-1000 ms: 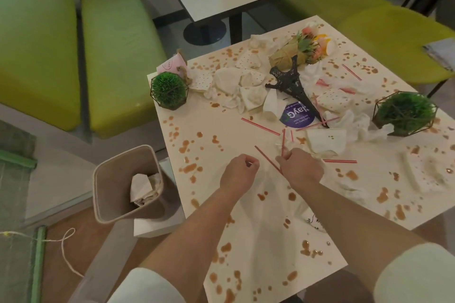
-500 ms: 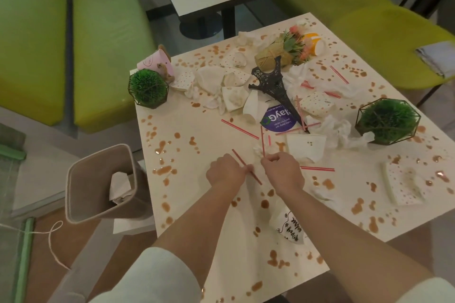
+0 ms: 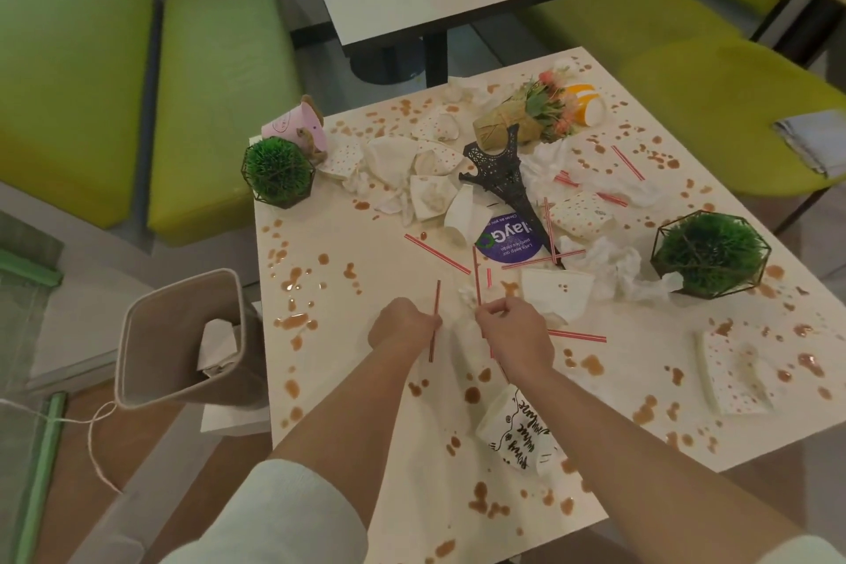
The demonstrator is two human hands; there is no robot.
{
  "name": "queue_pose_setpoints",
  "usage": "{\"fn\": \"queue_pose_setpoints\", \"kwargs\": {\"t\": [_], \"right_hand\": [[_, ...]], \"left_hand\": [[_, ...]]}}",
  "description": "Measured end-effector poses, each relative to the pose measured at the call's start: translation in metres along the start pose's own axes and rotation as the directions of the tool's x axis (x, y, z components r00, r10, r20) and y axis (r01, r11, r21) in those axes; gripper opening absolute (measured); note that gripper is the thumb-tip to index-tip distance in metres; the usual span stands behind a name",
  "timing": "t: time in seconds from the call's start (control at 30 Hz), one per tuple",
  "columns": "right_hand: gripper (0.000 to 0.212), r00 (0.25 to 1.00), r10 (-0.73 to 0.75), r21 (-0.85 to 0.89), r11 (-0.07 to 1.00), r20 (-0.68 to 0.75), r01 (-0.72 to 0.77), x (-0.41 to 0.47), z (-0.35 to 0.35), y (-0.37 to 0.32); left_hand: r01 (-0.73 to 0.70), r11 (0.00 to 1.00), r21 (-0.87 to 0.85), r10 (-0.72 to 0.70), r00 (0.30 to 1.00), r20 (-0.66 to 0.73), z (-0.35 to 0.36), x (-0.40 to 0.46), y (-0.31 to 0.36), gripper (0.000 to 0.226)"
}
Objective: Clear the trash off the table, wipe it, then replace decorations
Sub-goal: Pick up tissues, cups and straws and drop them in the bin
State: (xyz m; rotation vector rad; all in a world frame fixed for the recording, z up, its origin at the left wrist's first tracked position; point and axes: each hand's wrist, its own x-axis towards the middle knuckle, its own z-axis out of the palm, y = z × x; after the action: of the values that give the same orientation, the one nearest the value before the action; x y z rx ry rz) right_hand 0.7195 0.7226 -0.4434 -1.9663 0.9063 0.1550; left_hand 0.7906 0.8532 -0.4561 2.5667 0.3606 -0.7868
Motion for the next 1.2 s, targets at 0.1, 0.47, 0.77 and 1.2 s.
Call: {"fn": "queue_pose_setpoints", "kwargs": {"t": [0.1,0.47,0.77,1.2], "right_hand": [[0.008,0.999,-0.041,0.028,0.999,-0.006,0.042,-0.003,0.003,-0.006],[0.003,0.983,-0.160,0.218,0.966,0.095,0.136,-0.026,0.061,-0.058],[0.015,0.933,-0.227,0.223,0.960,0.278,0.168,-0.073,0.152,-0.113],[0.015,0.860,-0.290,0.070,0.955,0.421,0.288,-0.110,0.256,-0.177]], "left_hand": [[-0.030,0.999,-0.036,0.029,0.999,-0.013,0.000,-0.002,-0.001,0.028],[-0.177,0.712,-0.680,0.139,0.984,-0.111,-0.068,0.000,-0.064,0.024],[0.013,0.507,-0.862,-0.192,0.976,-0.098,-0.133,0.029,-0.172,0.028],[0.237,0.671,-0.703,-0.389,0.919,-0.061,-0.198,0.074,-0.285,0.039]]}}
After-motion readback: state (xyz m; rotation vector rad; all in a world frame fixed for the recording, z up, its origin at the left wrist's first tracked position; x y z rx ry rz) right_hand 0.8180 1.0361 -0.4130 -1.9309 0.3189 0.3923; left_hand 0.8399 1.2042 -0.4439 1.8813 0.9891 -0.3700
